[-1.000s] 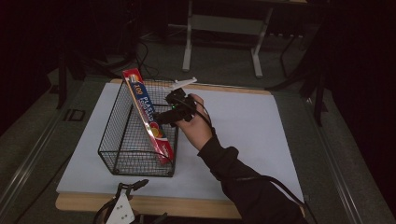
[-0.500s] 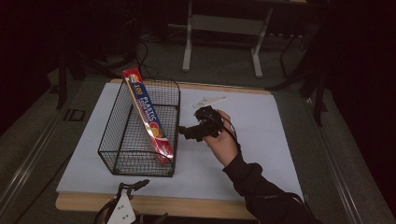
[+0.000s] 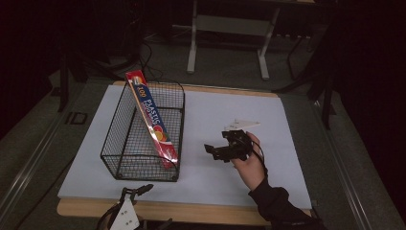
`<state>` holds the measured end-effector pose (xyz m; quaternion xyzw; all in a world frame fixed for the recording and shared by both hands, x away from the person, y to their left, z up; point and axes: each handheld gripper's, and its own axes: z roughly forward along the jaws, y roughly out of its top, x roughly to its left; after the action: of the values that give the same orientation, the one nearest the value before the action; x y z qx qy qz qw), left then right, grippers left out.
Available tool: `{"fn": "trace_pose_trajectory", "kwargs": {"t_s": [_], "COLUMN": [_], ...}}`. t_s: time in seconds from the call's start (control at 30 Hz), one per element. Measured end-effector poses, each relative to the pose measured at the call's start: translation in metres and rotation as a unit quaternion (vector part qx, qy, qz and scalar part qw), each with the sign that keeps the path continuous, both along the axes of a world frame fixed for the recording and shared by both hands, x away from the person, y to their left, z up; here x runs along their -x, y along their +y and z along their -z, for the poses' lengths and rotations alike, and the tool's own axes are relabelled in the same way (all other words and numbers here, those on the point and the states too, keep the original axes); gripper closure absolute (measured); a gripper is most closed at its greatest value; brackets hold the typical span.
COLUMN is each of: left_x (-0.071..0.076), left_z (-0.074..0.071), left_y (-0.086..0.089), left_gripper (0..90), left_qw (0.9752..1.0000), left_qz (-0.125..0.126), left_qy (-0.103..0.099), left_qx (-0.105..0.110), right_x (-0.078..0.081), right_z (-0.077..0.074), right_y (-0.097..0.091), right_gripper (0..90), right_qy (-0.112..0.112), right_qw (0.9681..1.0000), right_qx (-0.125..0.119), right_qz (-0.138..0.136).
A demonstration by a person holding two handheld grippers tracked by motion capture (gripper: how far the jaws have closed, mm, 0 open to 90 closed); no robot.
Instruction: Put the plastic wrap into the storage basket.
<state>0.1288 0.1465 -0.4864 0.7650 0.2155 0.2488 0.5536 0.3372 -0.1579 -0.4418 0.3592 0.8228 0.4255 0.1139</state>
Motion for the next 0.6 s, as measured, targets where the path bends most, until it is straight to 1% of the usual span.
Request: {"fn": "trace_pose_trajectory", "kwargs": {"t_s": [0.03, 0.07, 0.1, 0.13, 0.2, 0.23, 0.37, 0.4, 0.47, 0.57, 0.6], "left_x": [0.000, 0.000, 0.000, 0.000, 0.000, 0.000, 0.000, 0.000, 0.000, 0.000, 0.000], "left_z": [0.000, 0.000, 0.000, 0.000, 0.000, 0.000, 0.000, 0.000, 0.000, 0.000, 0.000], "left_y": [0.000, 0.000, 0.000, 0.000, 0.000, 0.000, 0.000, 0.000, 0.000, 0.000, 0.000], "left_gripper": [0.9, 1.0, 1.0, 0.9, 1.0, 0.9, 0.9, 0.9, 0.9, 0.9, 0.9], "left_qw": [1.0000, 1.0000, 1.0000, 1.0000, 1.0000, 1.0000, 1.0000, 1.0000, 1.0000, 1.0000, 1.0000], "left_qz": [0.000, 0.001, 0.001, 0.000, 0.000, 0.000, 0.000, 0.000, 0.001, 0.001, 0.001], "left_qy": [0.000, 0.000, 0.000, 0.000, 0.000, 0.001, 0.001, 0.001, 0.001, 0.001, 0.001], "left_qx": [0.000, -0.001, -0.001, -0.001, -0.001, -0.001, -0.001, -0.001, -0.001, -0.001, -0.001], "right_x": [0.000, 0.003, 0.003, 0.008, 0.009, 0.012, 0.020, 0.020, 0.026, 0.032, 0.034], "right_z": [0.000, 0.006, 0.006, 0.011, 0.013, 0.016, 0.018, 0.018, 0.019, 0.021, 0.022], "right_y": [0.000, -0.007, -0.007, -0.014, -0.017, -0.023, -0.035, -0.035, -0.041, -0.047, -0.049], "right_gripper": [13.4, 13.4, 13.4, 13.4, 13.4, 13.3, 13.4, 13.4, 13.3, 13.3, 13.3], "right_qy": [0.000, 0.007, 0.007, 0.012, 0.012, 0.016, 0.016, 0.016, 0.009, 0.008, 0.011], "right_qw": [1.0000, 1.0000, 1.0000, 0.9999, 0.9999, 0.9998, 0.9997, 0.9997, 0.9999, 0.9999, 0.9999], "right_qx": [0.000, 0.000, 0.000, 0.000, 0.000, -0.007, -0.013, -0.013, -0.008, -0.006, -0.005], "right_qz": [0.000, 0.003, 0.003, 0.006, 0.006, 0.006, 0.011, 0.011, 0.010, 0.011, 0.011]}}
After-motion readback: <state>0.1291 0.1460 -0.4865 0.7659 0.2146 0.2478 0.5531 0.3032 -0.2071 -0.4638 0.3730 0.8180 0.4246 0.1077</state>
